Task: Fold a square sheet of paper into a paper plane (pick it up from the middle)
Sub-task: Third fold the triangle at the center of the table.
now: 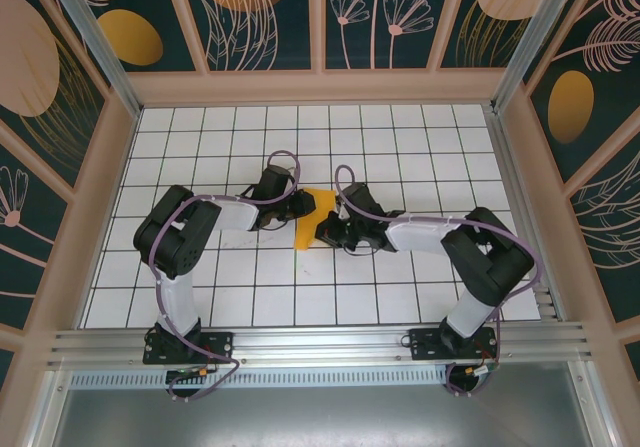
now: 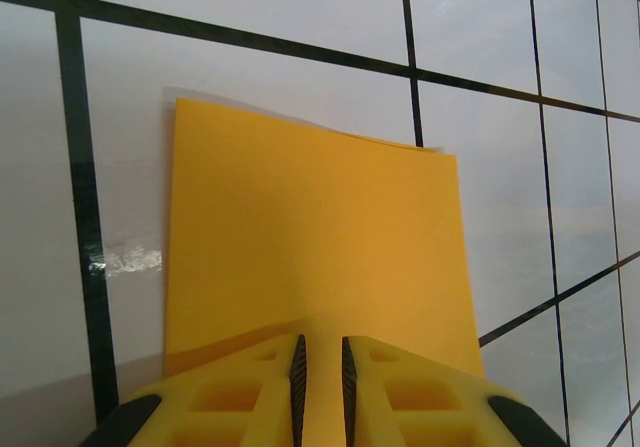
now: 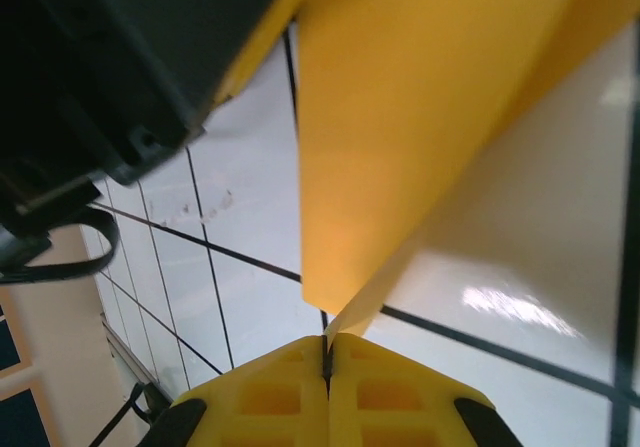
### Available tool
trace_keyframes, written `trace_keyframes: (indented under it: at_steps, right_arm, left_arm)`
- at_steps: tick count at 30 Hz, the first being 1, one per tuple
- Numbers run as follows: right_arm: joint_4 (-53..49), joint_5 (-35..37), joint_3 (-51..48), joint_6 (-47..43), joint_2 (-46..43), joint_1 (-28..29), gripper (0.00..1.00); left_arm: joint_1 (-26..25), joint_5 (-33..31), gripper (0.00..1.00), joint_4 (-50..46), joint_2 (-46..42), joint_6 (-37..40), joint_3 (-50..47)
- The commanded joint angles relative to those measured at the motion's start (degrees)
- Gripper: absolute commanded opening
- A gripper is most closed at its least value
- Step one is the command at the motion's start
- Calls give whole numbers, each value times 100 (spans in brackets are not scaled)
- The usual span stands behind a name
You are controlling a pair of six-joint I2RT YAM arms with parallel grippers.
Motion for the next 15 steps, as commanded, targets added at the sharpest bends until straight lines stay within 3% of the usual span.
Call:
trace_keyframes:
  at_steps: [1,15]
  right_arm:
    - [315,-54,295,-180,232,30,5]
    - [311,423,542,-186,620,-40,5]
  left_arm:
    - [44,68,21,-248,128,109,86]
    - [154,35,26,-26,-497,-54,178]
